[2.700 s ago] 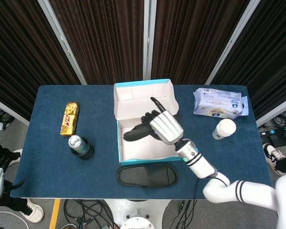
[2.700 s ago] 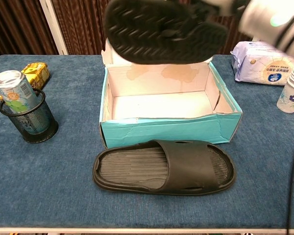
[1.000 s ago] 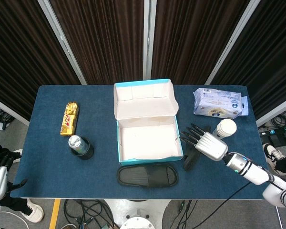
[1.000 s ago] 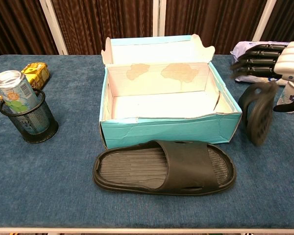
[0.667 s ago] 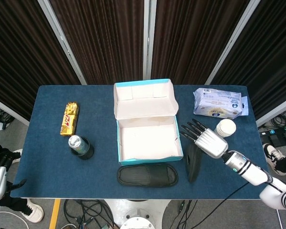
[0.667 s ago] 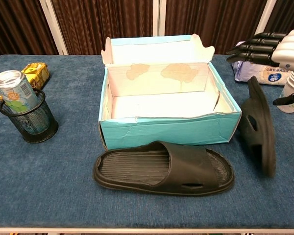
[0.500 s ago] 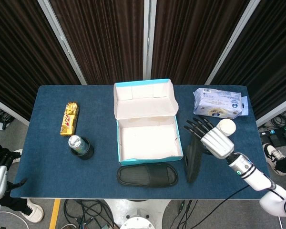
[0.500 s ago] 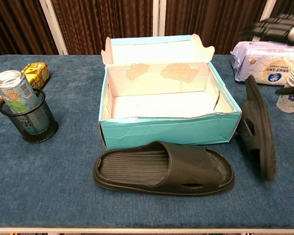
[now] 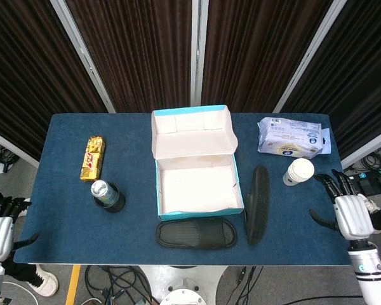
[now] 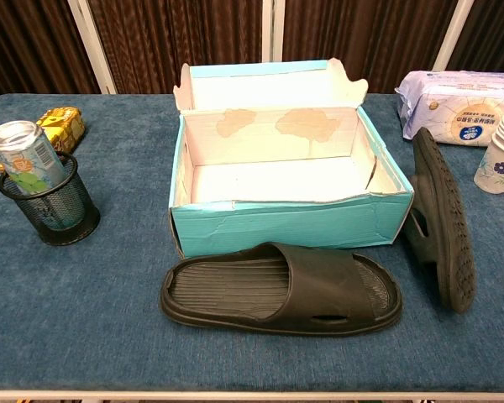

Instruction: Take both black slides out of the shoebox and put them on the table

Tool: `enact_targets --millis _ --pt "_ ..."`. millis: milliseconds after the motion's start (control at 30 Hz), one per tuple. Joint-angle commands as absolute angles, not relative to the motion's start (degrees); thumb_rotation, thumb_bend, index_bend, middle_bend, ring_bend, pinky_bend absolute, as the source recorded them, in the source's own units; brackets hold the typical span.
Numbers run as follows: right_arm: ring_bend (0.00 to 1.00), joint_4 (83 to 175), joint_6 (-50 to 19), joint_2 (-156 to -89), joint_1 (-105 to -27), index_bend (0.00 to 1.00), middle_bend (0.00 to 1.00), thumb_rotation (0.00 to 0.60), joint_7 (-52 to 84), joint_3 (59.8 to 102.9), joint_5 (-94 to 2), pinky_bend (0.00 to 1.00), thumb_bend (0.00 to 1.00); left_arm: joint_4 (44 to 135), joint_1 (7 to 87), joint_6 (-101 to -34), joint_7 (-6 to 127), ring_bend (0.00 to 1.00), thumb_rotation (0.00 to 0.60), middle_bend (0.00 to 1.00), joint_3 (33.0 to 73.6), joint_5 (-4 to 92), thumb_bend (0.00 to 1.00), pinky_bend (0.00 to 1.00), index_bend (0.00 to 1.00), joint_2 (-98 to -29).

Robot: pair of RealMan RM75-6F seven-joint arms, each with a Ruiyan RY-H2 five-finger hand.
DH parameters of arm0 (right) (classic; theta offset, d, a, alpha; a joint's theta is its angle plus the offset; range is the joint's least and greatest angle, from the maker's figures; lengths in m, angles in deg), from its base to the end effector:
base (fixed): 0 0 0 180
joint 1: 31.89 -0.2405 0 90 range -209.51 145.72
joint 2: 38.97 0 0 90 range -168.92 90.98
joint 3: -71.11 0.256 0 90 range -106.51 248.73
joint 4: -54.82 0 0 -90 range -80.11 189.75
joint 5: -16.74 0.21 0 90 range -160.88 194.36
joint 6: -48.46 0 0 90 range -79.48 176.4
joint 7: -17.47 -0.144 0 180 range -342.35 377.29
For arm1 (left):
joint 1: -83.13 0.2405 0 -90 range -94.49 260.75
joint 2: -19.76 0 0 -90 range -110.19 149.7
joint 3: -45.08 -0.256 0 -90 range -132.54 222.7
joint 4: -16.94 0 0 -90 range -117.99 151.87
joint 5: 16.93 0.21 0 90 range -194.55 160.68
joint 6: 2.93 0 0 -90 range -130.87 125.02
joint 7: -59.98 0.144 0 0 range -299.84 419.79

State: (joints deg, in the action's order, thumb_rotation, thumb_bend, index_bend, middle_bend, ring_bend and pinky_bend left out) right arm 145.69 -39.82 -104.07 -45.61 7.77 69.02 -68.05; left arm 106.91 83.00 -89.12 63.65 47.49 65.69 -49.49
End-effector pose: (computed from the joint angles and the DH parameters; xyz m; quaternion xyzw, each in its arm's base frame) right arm -0.2919 -0.2107 0.1532 0.5923 -0.4010 0.4629 0.5235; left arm -0.3320 0.1524 0.1382 -0.5610 -0.4173 -0.3508 0.6230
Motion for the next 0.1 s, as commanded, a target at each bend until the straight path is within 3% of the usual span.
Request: enact_targets --millis 33,100 --pt "0.02 146.6 -40.7 -102.6 -43.4 0.15 0.16 0.6 4.8 68.2 -68.7 0.05 0.13 106.9 82.9 -89.2 63.7 0.11 0.6 0.19 47.5 65.9 0.0 0.09 0.28 -49.5" --pt "0.02 146.6 -40.8 -102.3 -43.1 0.15 0.16 0.6 4.4 68.4 -69.7 0.05 0.13 107.0 82.9 -89.3 63.8 0.11 0.6 0.19 47.5 66.0 0.0 0.09 0.28 -49.5"
